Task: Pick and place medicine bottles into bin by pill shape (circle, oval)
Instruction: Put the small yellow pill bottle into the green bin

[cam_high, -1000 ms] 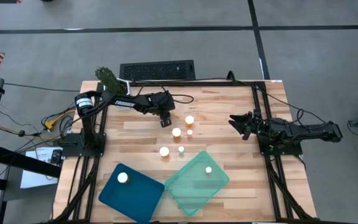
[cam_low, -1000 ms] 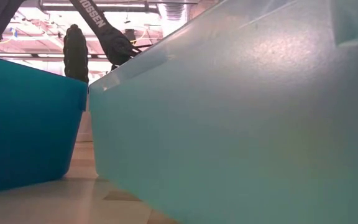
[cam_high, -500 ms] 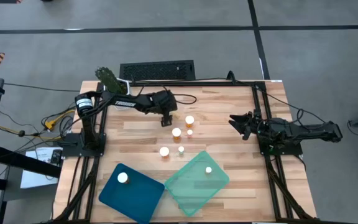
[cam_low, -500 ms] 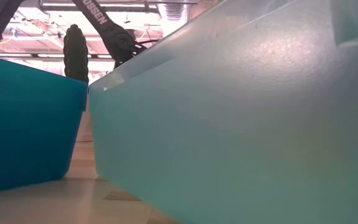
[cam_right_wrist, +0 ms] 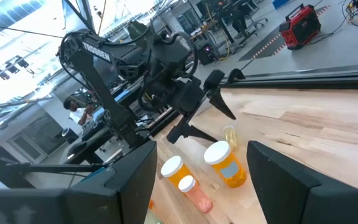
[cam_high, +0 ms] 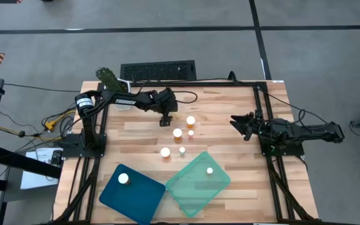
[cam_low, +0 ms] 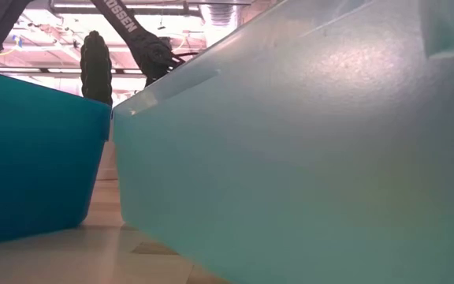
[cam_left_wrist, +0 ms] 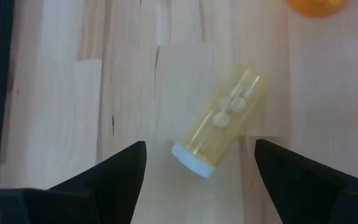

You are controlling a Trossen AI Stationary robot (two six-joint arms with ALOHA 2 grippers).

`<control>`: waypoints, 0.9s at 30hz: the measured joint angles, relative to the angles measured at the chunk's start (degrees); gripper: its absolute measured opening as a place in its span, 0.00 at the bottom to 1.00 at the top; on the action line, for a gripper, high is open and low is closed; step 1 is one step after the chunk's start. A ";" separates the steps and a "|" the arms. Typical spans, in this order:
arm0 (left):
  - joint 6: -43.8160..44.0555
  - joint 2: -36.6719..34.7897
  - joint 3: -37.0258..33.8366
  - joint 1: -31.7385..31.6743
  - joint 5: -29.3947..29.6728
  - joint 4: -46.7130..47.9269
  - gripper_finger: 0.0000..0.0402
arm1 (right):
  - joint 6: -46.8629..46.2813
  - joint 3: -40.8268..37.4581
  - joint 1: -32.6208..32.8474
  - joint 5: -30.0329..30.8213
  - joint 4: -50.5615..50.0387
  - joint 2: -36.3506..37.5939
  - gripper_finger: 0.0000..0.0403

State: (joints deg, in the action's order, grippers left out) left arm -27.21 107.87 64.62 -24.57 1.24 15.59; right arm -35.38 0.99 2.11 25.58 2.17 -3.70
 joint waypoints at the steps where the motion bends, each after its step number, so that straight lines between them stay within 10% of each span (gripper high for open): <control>1: -0.63 0.00 0.00 -0.05 -0.46 0.02 0.73 | 0.00 0.00 0.00 0.00 0.00 0.00 0.65; 27: -3.16 2.03 0.37 -0.53 -4.14 0.53 0.67 | -0.17 0.00 0.00 0.03 0.00 -0.02 0.65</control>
State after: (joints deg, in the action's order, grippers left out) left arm -30.37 109.91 64.99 -25.10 -2.90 16.12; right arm -35.55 0.99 2.11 25.61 2.17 -3.73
